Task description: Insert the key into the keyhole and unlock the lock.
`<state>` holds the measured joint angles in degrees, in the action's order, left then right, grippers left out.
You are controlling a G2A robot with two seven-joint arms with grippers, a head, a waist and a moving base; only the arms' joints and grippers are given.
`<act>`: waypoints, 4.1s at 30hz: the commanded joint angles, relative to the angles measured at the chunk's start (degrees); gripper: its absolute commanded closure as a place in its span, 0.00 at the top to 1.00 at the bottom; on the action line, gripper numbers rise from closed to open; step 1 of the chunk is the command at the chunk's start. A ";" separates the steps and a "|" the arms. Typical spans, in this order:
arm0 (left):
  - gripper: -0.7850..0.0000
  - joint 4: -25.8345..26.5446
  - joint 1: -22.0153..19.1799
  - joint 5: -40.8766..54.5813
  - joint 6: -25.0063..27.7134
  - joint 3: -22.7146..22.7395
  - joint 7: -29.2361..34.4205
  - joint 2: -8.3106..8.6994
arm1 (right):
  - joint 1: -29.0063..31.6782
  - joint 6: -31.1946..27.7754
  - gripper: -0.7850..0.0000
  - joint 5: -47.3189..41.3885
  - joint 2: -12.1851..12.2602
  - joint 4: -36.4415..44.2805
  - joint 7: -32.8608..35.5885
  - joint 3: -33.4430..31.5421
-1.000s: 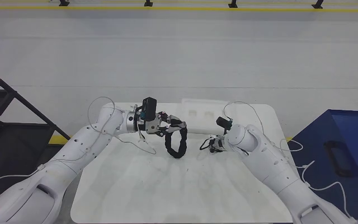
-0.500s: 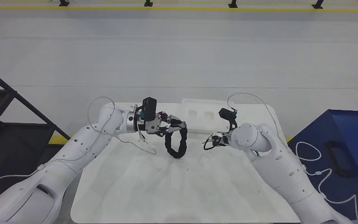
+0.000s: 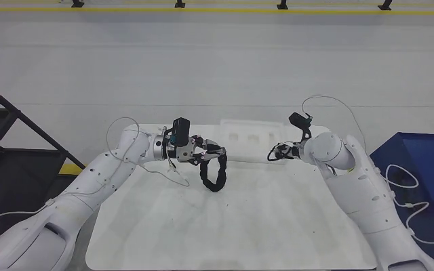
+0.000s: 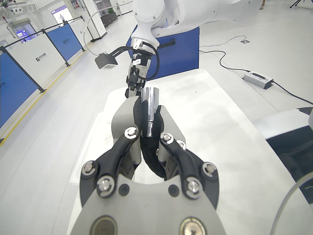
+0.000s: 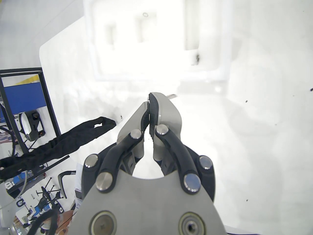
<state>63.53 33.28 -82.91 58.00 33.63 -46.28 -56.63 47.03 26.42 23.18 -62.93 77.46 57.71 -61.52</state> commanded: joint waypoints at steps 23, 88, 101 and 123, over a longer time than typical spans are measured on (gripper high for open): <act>0.00 0.00 0.00 0.00 0.00 0.00 0.00 0.00 | -9.41 -4.46 0.00 -3.83 -3.44 -20.62 -3.56 5.36; 0.00 0.00 0.00 0.00 0.00 0.00 0.00 0.00 | -13.49 -6.23 0.00 -4.82 -7.46 -32.00 -5.36 9.37; 0.00 0.00 0.00 0.00 0.00 0.00 0.00 0.00 | -13.86 -11.85 0.98 1.88 -6.94 -28.92 -4.56 10.31; 0.00 0.00 0.00 0.00 0.00 0.00 0.00 0.00 | -10.70 -40.69 1.00 20.89 -3.12 -20.27 -1.05 10.25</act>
<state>63.53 33.28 -82.91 58.00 33.63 -46.28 -56.63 36.33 -13.91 43.32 -66.12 57.05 56.79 -51.28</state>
